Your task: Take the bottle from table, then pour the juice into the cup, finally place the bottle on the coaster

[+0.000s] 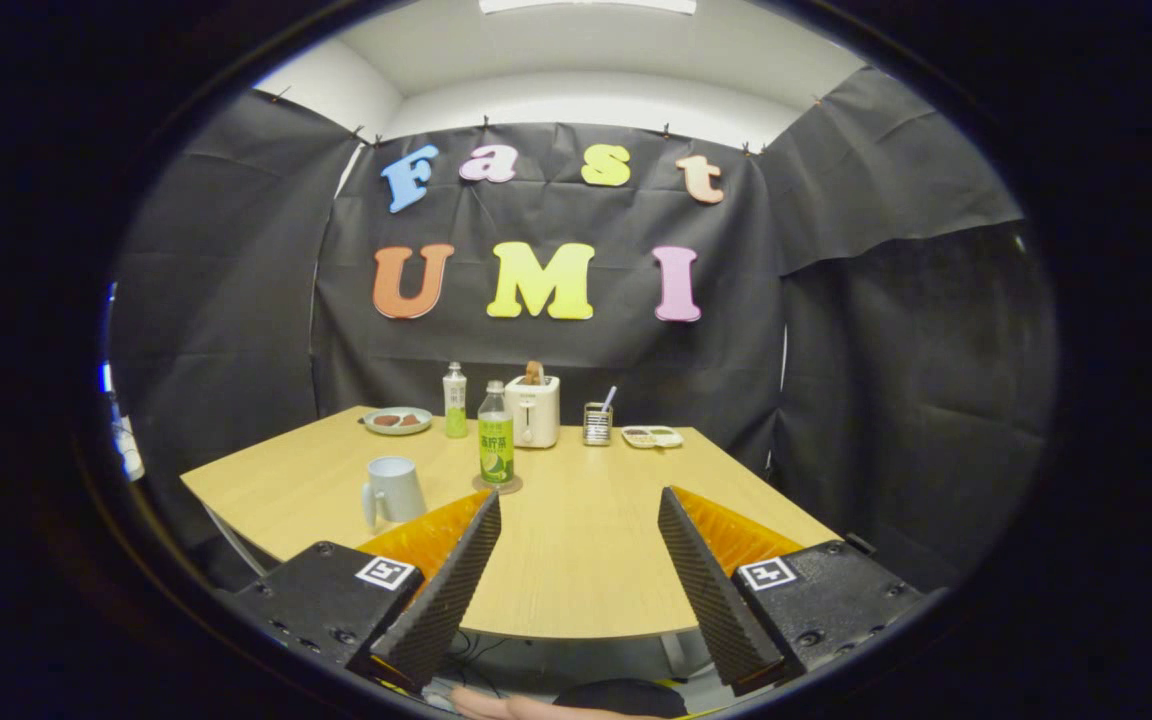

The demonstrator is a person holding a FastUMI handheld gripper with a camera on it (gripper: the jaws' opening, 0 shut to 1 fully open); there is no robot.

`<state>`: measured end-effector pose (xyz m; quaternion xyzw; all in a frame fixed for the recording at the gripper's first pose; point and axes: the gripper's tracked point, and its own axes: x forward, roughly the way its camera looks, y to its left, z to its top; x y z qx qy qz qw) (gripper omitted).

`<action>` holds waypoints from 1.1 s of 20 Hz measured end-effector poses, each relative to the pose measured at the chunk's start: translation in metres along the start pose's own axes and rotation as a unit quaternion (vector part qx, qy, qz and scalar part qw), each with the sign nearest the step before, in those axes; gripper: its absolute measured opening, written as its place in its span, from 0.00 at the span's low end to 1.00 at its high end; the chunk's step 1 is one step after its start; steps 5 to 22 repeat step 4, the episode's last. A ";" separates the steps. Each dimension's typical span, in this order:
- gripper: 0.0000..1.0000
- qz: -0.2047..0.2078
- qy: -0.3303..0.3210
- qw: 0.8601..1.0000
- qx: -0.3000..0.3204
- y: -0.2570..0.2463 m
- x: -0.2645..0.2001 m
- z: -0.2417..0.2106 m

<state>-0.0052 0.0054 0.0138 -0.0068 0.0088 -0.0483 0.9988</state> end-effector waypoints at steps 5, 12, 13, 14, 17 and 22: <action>1.00 -0.012 -0.005 1.000 -0.008 -0.006 0.003 0.001; 1.00 -0.012 -0.005 1.000 -0.008 -0.006 0.003 0.001; 1.00 -0.012 -0.005 1.000 -0.008 -0.006 0.003 0.001; 1.00 -0.012 -0.005 1.000 -0.008 -0.006 0.003 0.001; 1.00 -0.012 -0.005 1.000 -0.008 -0.006 0.003 0.001; 1.00 -0.012 -0.005 1.000 -0.008 -0.006 0.003 0.001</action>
